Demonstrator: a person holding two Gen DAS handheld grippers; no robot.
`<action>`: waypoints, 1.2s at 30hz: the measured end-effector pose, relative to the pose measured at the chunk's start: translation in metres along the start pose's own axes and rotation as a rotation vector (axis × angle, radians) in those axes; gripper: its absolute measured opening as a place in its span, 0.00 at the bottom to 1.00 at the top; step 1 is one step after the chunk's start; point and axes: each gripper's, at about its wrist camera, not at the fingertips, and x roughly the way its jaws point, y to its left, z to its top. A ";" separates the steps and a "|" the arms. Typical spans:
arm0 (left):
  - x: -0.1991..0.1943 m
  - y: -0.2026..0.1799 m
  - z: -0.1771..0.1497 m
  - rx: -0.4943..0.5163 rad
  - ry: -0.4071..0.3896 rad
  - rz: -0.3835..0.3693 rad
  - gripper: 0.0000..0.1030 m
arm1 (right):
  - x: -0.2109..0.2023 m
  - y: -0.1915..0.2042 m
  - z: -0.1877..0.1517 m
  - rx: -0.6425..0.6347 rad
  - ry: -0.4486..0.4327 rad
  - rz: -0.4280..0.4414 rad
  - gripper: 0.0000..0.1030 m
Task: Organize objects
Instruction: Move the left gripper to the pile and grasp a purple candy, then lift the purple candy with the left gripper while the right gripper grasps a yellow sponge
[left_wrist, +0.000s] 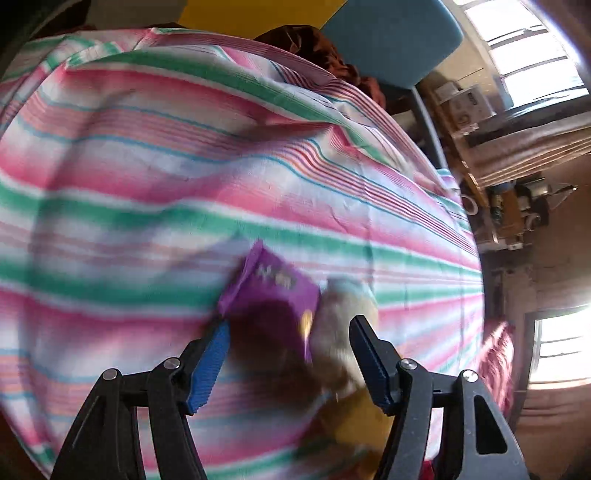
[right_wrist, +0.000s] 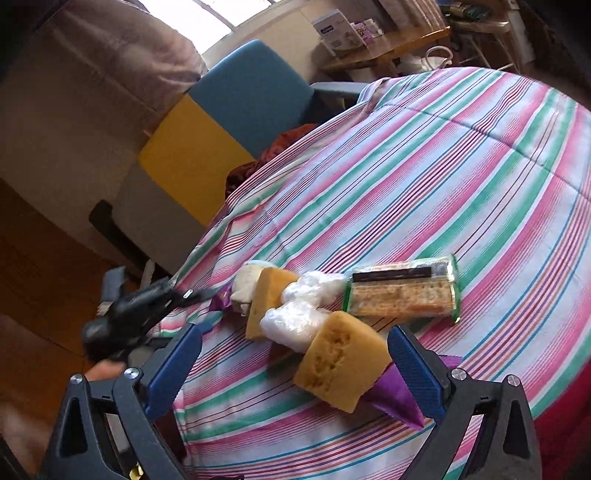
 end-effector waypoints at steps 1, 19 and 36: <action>0.006 -0.003 0.005 0.012 -0.005 0.025 0.64 | 0.001 0.000 0.000 0.001 0.005 0.004 0.99; -0.014 -0.005 -0.063 0.429 -0.122 0.194 0.45 | 0.001 -0.008 0.003 0.047 0.002 0.023 0.99; -0.054 0.021 -0.219 0.703 -0.233 0.140 0.45 | -0.011 -0.021 0.010 0.081 -0.064 -0.066 0.99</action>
